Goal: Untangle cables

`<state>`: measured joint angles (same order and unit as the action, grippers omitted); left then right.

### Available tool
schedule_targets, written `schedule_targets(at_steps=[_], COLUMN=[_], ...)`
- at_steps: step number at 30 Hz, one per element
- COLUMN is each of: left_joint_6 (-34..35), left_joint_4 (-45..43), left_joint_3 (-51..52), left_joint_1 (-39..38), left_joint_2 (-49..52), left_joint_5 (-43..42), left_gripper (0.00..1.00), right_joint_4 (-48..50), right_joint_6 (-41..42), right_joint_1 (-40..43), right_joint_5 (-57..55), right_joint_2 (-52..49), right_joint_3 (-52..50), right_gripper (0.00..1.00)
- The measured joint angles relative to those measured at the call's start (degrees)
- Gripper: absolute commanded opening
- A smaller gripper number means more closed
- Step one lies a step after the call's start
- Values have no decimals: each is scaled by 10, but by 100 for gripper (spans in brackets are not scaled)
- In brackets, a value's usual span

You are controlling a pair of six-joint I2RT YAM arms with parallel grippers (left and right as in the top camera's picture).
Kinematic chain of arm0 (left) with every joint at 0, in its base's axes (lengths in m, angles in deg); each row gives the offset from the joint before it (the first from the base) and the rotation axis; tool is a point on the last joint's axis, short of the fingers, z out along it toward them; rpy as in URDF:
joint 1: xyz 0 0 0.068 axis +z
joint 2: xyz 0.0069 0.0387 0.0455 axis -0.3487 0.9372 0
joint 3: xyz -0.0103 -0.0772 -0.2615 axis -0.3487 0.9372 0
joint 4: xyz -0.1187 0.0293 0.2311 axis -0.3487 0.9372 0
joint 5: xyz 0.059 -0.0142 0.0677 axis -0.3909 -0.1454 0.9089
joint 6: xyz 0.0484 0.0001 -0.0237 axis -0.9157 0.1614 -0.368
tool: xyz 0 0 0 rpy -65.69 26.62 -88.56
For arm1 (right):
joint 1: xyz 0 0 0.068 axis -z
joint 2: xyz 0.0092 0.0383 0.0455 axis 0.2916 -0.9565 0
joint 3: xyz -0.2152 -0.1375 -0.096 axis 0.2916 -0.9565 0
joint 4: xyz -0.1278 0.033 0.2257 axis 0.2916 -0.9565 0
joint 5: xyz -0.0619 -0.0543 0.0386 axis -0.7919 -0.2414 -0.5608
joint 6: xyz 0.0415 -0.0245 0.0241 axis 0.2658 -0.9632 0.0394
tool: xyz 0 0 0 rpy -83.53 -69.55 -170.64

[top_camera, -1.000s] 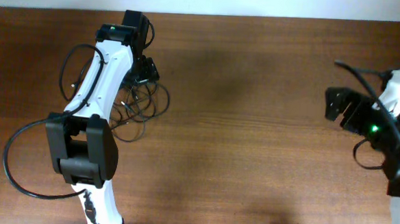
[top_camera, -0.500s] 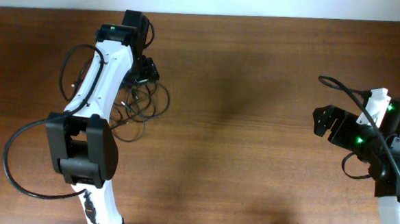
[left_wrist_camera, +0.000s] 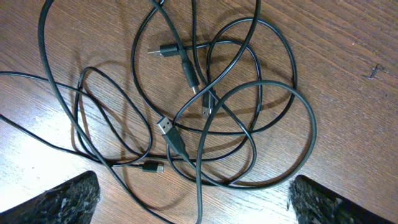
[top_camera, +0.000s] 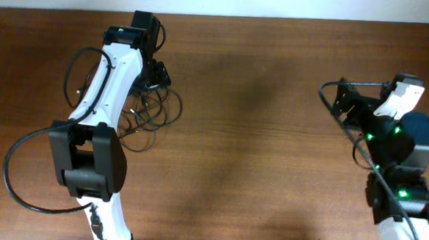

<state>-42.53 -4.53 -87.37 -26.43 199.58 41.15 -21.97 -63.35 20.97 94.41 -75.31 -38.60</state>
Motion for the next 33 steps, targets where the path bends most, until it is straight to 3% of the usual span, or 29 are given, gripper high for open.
schedule_targets(at_steps=[3, 6, 10, 17, 33], left_joint_6=[0, 0, 0, 0, 0], left_joint_4=[0, 0, 0, 0, 0], left_joint_3=[0, 0, 0, 0, 0], left_joint_1=[0, 0, 0, 0, 0], left_joint_2=[0, 0, 0, 0, 0], left_joint_5=[0, 0, 0, 0, 0], left_gripper=[99, 99, 99, 99, 99], right_joint_4=[113, 157, 161, 165, 163], right_joint_6=[0, 0, -17, -127, -146], right_joint_1=[0, 0, -3, -43, -43], right_joint_5=[16, 20, 20, 22, 22], right_joint_2=[35, 63, 82, 119, 209], right_joint_3=[-103, -173, -212, -243, -377], right_gripper=[98, 99, 98, 98, 98])
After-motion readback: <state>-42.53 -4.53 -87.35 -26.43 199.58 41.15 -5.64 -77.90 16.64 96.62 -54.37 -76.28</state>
